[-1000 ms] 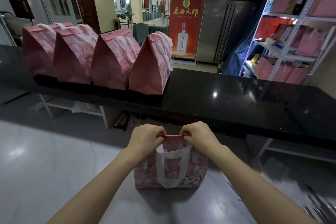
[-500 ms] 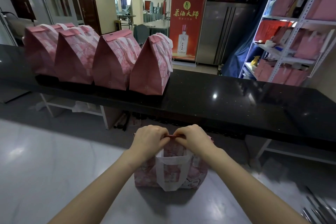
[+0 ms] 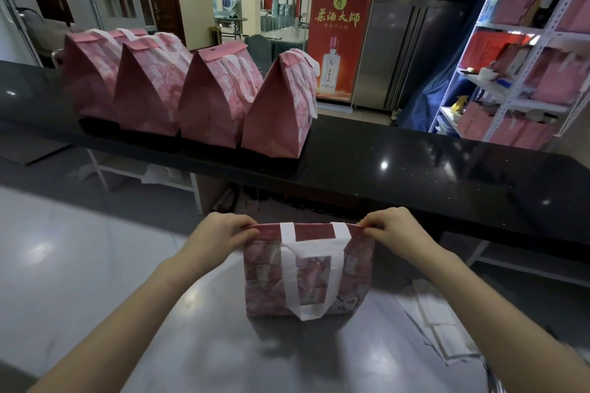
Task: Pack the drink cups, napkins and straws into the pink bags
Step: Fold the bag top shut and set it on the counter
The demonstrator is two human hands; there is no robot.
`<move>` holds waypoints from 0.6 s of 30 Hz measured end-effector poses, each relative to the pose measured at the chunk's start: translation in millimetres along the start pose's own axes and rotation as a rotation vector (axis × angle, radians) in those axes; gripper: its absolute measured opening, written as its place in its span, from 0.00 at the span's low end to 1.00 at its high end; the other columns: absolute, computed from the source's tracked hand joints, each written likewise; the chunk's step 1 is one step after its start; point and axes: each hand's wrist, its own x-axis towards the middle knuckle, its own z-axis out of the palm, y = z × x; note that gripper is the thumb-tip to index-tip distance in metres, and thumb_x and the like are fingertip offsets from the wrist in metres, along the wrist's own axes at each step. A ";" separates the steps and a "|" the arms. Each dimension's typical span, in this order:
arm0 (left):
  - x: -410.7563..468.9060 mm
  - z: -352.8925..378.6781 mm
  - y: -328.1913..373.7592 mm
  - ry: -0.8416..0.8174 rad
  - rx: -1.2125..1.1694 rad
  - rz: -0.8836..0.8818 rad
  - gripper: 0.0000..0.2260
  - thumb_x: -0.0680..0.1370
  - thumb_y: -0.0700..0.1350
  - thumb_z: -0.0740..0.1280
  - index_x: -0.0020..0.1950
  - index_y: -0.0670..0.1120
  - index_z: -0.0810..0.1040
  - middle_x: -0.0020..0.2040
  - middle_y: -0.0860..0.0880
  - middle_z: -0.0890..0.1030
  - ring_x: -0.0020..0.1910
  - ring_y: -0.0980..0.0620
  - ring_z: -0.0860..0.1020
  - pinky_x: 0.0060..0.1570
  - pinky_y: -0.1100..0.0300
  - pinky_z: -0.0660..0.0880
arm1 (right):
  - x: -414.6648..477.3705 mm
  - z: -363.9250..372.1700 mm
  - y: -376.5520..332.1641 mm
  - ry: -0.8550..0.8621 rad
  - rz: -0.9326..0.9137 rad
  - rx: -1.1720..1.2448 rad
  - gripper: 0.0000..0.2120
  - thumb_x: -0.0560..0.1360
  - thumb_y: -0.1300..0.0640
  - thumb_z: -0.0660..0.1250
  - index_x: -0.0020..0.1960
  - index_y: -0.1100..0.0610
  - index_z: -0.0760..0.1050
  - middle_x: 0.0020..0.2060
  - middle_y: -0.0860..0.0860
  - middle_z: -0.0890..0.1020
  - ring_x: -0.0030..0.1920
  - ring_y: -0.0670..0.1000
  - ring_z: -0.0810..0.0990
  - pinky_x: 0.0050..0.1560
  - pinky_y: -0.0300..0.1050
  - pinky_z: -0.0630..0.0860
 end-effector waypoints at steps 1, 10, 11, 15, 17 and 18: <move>-4.4 -2.2 -2.1 0.041 0.019 0.002 0.07 0.77 0.49 0.69 0.52 0.50 0.84 0.41 0.57 0.82 0.40 0.59 0.79 0.44 0.61 0.77 | 3.0 4.3 -7.2 0.026 -0.011 -0.001 0.06 0.75 0.56 0.70 0.50 0.49 0.84 0.42 0.43 0.82 0.47 0.43 0.80 0.49 0.39 0.77; -67.5 -30.8 -44.0 0.439 0.231 -0.030 0.12 0.75 0.55 0.66 0.41 0.49 0.85 0.33 0.52 0.83 0.32 0.46 0.80 0.32 0.55 0.75 | 42.9 74.9 -90.1 0.223 -0.065 0.097 0.17 0.76 0.54 0.68 0.64 0.48 0.76 0.60 0.46 0.79 0.59 0.49 0.77 0.58 0.46 0.75; -74.2 -31.6 -46.1 0.470 0.220 -0.009 0.14 0.74 0.56 0.64 0.39 0.49 0.84 0.31 0.52 0.82 0.30 0.46 0.79 0.30 0.56 0.75 | 45.8 81.9 -97.3 0.231 -0.067 0.095 0.20 0.75 0.53 0.68 0.67 0.48 0.73 0.63 0.46 0.77 0.61 0.49 0.76 0.59 0.46 0.74; -88.6 -25.4 -45.2 0.564 0.162 0.069 0.14 0.73 0.55 0.65 0.33 0.49 0.81 0.28 0.54 0.79 0.28 0.50 0.77 0.29 0.58 0.74 | 43.4 104.6 -112.4 0.264 -0.009 0.179 0.26 0.76 0.50 0.69 0.72 0.47 0.66 0.68 0.46 0.71 0.66 0.48 0.71 0.60 0.45 0.71; -94.6 -18.3 -38.3 0.564 0.109 0.089 0.13 0.73 0.54 0.67 0.31 0.49 0.80 0.28 0.55 0.79 0.28 0.52 0.76 0.30 0.58 0.74 | 32.1 114.1 -111.9 0.280 0.019 0.212 0.26 0.76 0.49 0.69 0.72 0.49 0.66 0.68 0.47 0.71 0.65 0.49 0.72 0.60 0.42 0.69; -97.3 -15.3 -33.2 0.562 0.091 0.094 0.13 0.73 0.54 0.67 0.31 0.49 0.79 0.29 0.55 0.79 0.28 0.53 0.76 0.30 0.58 0.74 | 24.7 117.1 -111.3 0.286 0.032 0.208 0.25 0.76 0.49 0.69 0.71 0.50 0.68 0.67 0.48 0.72 0.65 0.50 0.72 0.60 0.41 0.69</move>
